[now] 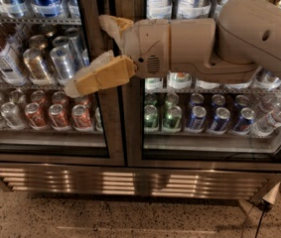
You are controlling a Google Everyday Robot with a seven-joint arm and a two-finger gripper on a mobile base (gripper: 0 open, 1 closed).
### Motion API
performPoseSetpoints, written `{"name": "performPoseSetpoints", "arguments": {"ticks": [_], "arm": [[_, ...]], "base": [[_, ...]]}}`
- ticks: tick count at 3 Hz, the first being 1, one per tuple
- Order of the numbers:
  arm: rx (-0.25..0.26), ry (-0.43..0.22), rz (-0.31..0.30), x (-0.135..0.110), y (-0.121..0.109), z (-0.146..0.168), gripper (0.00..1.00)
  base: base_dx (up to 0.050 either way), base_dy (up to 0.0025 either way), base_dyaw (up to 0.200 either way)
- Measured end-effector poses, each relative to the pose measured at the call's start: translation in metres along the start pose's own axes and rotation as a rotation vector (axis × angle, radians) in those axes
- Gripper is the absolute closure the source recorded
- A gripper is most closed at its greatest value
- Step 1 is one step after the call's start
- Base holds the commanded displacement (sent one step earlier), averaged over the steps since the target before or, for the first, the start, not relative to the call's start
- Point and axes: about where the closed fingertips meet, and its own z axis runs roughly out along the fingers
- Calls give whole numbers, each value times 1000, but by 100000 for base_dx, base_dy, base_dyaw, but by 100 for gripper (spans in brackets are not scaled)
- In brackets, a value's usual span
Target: Open left fridge door
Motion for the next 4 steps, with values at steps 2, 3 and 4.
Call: {"name": "performPoseSetpoints", "arguments": {"ticks": [2, 3, 4], "arm": [[1, 12, 17, 8, -1, 1, 0], [1, 12, 17, 8, -1, 1, 0], [1, 12, 17, 8, -1, 1, 19]], "base": [[4, -7, 13773], [0, 0, 0], [0, 0, 0]]}}
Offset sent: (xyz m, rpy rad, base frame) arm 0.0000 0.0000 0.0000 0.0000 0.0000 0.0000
